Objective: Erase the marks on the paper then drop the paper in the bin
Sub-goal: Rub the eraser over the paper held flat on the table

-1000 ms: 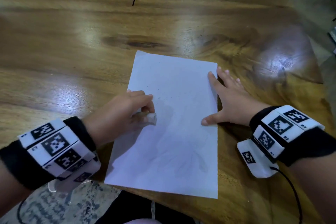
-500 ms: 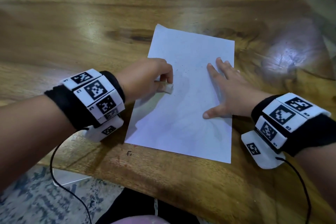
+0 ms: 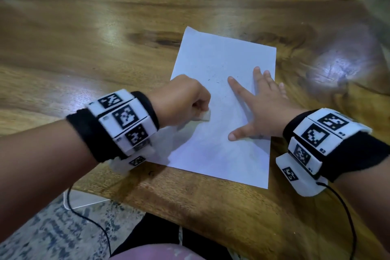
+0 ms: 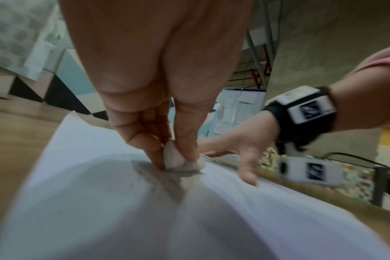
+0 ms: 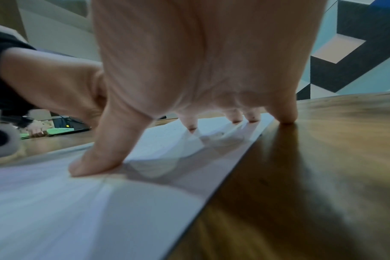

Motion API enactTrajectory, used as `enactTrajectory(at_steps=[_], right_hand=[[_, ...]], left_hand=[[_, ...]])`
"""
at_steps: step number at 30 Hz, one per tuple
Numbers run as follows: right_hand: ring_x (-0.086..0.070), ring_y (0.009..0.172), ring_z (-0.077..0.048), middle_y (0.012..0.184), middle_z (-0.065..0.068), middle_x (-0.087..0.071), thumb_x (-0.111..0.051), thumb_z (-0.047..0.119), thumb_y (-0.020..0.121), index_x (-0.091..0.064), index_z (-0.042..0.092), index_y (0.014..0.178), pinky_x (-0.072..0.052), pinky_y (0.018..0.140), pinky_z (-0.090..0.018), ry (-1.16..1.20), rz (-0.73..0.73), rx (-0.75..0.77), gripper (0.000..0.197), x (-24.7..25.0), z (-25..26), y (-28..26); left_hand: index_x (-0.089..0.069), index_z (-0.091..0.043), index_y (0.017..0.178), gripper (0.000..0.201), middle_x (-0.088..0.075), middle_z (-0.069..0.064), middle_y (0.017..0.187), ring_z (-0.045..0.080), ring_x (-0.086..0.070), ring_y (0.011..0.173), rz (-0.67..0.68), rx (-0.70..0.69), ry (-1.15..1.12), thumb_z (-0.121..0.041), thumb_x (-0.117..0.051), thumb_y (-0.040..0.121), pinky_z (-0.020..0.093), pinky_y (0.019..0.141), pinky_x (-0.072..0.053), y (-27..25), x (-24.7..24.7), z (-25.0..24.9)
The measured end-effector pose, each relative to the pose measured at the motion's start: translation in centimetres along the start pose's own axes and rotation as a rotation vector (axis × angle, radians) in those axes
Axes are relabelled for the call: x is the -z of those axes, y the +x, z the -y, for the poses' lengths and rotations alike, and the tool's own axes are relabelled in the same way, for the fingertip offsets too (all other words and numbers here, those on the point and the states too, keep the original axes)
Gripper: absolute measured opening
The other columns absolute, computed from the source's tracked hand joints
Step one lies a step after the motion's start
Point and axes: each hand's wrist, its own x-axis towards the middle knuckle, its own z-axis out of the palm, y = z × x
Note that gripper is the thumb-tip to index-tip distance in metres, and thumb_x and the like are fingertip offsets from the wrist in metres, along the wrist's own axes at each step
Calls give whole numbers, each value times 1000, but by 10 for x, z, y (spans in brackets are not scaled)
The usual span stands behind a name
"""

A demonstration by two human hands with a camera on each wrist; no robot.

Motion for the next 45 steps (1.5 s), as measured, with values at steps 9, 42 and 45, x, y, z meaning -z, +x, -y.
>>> enactTrajectory(at_steps=[9,42,45], right_hand=[[30,140,-32,150,-13,36,-64,76,57,25,46,140,8,116,-52,10,-4,-3,126,0,1,-2],[35,137,-31,147,-13,41,-64,79,54,33,45,136,11,112,-59,-63,52,-17,132,2,8,-7],[35,137,-33,147,-15,40,-65,78,54,32,43,138,12,113,-50,-45,38,11,133,2,7,-6]], left_hand=[[-70,-16,82,15,-71,3,77,16,-57,69,-13,78,-28,-6,-65,73,5,51,-32,3,13,4],[-59,-15,63,17,-52,-5,60,5,-46,56,62,42,-2,-20,-70,76,10,50,-26,-56,0,15],[-63,-15,66,13,-49,-16,57,-6,-50,56,135,60,-30,-20,-71,75,8,55,-37,-61,4,17]])
